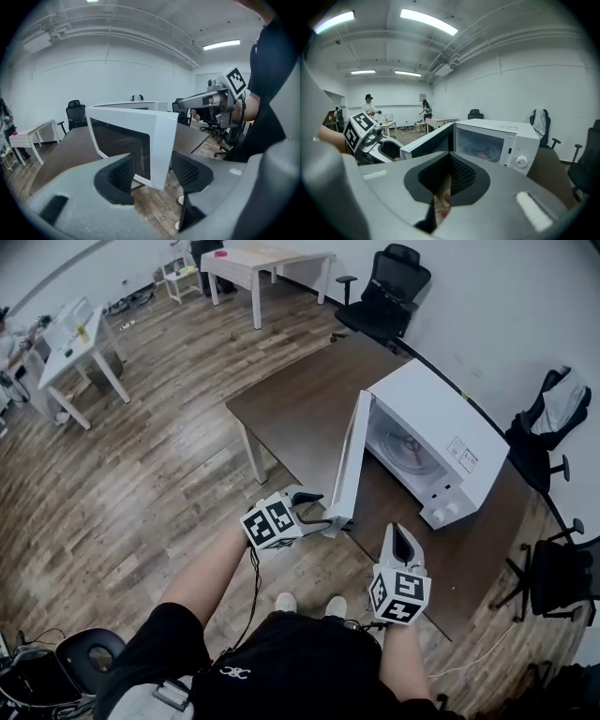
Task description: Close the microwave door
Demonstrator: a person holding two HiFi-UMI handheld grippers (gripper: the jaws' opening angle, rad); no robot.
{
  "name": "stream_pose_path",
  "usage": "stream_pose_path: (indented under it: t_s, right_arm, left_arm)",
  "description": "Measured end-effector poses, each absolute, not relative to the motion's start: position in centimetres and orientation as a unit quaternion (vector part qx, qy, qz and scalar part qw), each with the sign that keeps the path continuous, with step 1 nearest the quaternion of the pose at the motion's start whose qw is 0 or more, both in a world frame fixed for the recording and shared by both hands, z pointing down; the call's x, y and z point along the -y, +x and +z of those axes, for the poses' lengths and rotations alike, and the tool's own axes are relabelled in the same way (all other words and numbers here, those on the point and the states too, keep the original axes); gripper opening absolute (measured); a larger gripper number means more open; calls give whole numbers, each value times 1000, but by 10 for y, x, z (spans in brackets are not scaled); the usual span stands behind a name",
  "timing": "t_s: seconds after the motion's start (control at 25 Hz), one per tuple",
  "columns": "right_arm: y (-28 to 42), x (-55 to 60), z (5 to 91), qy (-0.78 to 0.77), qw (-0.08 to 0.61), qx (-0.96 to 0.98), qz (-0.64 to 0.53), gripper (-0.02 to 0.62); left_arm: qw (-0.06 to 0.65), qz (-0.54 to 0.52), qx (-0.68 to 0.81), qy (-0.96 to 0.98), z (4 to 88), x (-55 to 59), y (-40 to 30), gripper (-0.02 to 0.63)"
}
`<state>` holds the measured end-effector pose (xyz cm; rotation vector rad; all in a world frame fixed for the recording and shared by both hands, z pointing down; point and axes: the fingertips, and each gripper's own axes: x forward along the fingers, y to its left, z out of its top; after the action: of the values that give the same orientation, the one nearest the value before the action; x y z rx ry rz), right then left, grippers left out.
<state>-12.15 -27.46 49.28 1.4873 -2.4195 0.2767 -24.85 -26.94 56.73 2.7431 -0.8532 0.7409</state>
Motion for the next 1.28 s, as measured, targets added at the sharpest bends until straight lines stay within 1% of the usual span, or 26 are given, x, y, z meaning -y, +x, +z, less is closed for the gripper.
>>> stream_pose_path:
  t_s: [0.32, 0.44, 0.56, 0.68, 0.84, 1.28]
  right_arm:
    - [-64, 270, 491, 557, 130, 813, 106, 5]
    - [-41, 269, 491, 574, 125, 802, 112, 4]
    - [-22, 270, 491, 587, 119, 793, 116, 5]
    - [-5, 269, 491, 597, 116, 785, 118, 3]
    - [17, 271, 492, 609, 113, 776, 121, 4]
    - [71, 281, 491, 629, 104, 760, 126, 5]
  left_arm:
    - [71, 264, 253, 928, 567, 279, -190, 252]
    - [59, 274, 241, 929, 567, 282, -171, 227]
    - [55, 277, 231, 931, 566, 288, -153, 222]
    - [51, 277, 223, 933, 566, 291, -136, 201]
    - [52, 273, 210, 937, 568, 296, -113, 146]
    - [71, 260, 216, 938, 568, 322, -68, 141]
